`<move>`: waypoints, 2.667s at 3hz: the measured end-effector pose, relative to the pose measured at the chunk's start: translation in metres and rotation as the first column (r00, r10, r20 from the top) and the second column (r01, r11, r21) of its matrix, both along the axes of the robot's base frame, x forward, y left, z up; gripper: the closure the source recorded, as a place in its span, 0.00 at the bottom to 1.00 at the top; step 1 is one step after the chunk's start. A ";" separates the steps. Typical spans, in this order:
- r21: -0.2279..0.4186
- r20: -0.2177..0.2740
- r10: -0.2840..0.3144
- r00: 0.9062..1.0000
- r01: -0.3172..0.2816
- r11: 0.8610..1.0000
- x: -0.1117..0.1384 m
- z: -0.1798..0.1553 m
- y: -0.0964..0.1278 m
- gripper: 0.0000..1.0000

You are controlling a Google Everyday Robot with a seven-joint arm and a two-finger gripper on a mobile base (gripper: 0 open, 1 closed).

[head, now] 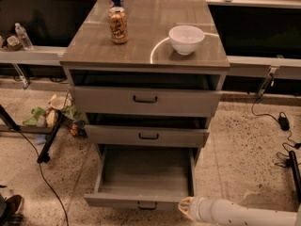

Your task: Close bottom drawer

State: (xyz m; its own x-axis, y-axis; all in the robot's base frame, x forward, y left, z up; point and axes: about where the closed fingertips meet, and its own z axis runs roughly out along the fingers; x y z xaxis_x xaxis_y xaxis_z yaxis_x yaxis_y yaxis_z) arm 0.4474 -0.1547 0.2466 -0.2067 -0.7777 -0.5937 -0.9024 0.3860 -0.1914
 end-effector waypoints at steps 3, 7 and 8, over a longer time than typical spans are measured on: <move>0.076 -0.059 0.000 0.998 0.005 0.997 -0.009 -0.033 0.012 1.00; 0.022 0.148 -0.049 0.988 0.047 0.999 0.074 -0.087 -0.007 1.00; 0.012 0.198 -0.035 0.980 0.033 0.999 0.100 -0.080 -0.009 1.00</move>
Offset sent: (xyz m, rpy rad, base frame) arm -0.0078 0.0105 -0.0117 0.0484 0.0385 0.0113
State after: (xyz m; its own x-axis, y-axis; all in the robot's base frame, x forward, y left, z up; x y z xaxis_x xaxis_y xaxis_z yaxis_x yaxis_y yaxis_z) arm 0.5471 -0.1635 0.1669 -0.1109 -0.7671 -0.6319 -0.8332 0.4183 -0.3616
